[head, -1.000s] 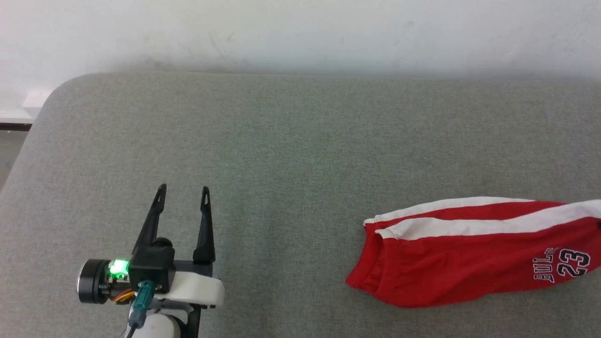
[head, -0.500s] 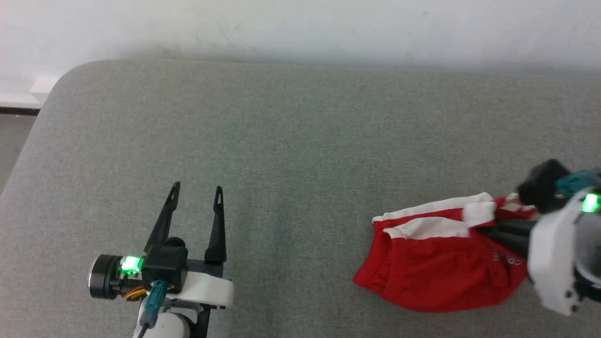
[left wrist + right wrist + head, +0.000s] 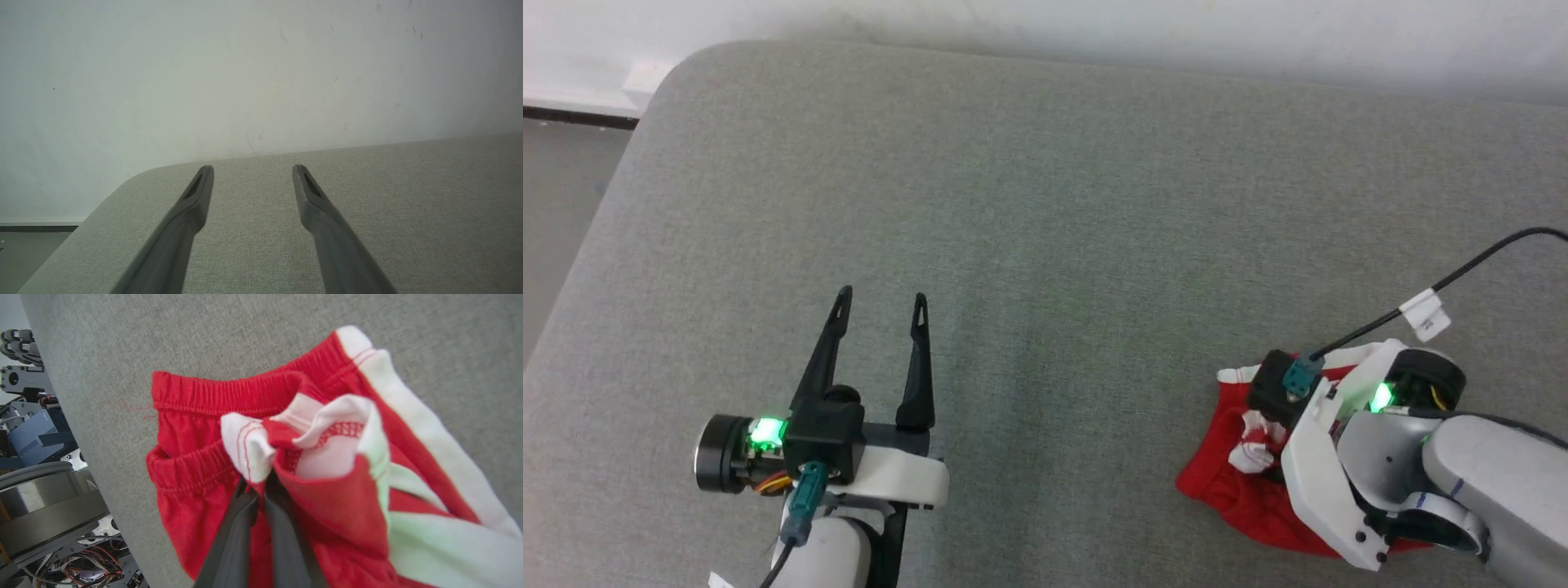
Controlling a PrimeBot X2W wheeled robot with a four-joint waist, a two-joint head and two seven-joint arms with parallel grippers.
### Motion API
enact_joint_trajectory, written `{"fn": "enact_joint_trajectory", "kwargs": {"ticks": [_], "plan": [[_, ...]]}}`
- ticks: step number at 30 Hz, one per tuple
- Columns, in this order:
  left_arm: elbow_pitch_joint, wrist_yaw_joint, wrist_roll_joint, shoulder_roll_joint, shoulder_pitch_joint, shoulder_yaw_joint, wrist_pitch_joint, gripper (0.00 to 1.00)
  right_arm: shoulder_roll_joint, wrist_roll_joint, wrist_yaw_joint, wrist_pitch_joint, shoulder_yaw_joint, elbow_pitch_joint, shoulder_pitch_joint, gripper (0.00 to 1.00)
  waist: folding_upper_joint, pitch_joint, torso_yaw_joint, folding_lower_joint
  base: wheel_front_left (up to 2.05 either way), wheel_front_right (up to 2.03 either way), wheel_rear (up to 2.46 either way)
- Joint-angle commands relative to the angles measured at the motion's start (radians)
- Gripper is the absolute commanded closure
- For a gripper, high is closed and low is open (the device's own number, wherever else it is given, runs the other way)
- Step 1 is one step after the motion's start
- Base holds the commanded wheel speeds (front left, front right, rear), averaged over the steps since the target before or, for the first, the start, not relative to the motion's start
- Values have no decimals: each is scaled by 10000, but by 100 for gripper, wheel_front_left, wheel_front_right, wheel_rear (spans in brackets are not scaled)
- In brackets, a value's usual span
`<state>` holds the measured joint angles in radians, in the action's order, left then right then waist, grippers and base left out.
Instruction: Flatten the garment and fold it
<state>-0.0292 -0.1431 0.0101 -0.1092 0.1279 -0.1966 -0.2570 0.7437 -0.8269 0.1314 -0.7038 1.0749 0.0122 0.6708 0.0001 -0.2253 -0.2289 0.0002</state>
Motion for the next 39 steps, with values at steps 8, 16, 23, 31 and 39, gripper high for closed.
{"fn": "enact_joint_trajectory", "kwargs": {"ticks": [8,16,23,31,39], "plan": [[-209,-52,55,-48,-57,204,-47,0,-200,-413,-7,1600,1114,919,729,0,-1,244,275,-2,0,0,0],[-254,23,107,-138,-316,381,-47,0,396,93,-7,4783,-464,107,1073,0,-1,821,1077,-2,0,0,0],[-155,74,131,-165,-375,533,-47,0,10,1969,-7,7683,-3887,911,15,0,-1,1096,1718,-2,0,0,0],[-40,130,233,-122,-487,804,-47,0,-2607,5577,-7,9537,-8787,1305,-2981,0,-1,1305,2079,-2,0,0,0],[203,201,278,-22,-858,1081,-47,0,-5921,7164,-7,9652,-11323,-851,-5925,0,-1,1425,2084,-2,0,0,0]]}}
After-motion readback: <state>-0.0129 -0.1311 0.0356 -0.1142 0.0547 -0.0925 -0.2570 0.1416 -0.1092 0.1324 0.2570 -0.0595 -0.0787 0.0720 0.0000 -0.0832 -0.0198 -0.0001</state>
